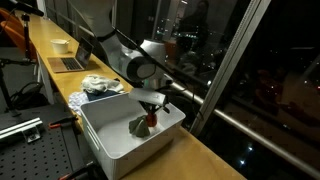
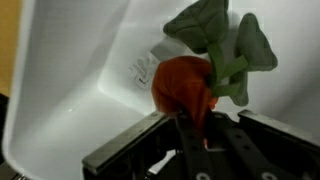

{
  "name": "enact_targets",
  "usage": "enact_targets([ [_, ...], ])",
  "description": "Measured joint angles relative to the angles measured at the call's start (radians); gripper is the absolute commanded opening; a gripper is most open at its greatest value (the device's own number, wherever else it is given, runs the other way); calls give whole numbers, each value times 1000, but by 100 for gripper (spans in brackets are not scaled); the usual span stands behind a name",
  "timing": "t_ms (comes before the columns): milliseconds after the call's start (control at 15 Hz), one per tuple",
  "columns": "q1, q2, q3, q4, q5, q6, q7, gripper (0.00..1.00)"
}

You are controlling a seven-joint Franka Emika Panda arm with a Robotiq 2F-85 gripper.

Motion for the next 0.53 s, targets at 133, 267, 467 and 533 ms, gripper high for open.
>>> enact_targets([
  [133, 13, -112, -5, -68, -37, -4, 31, 3],
  [267, 38, -224, -6, -124, -69, -23, 62, 3],
  [467, 106, -372, 9, -171, -84, -102, 95, 3],
  [533, 134, -413, 23, -173, -85, -140, 105, 3],
])
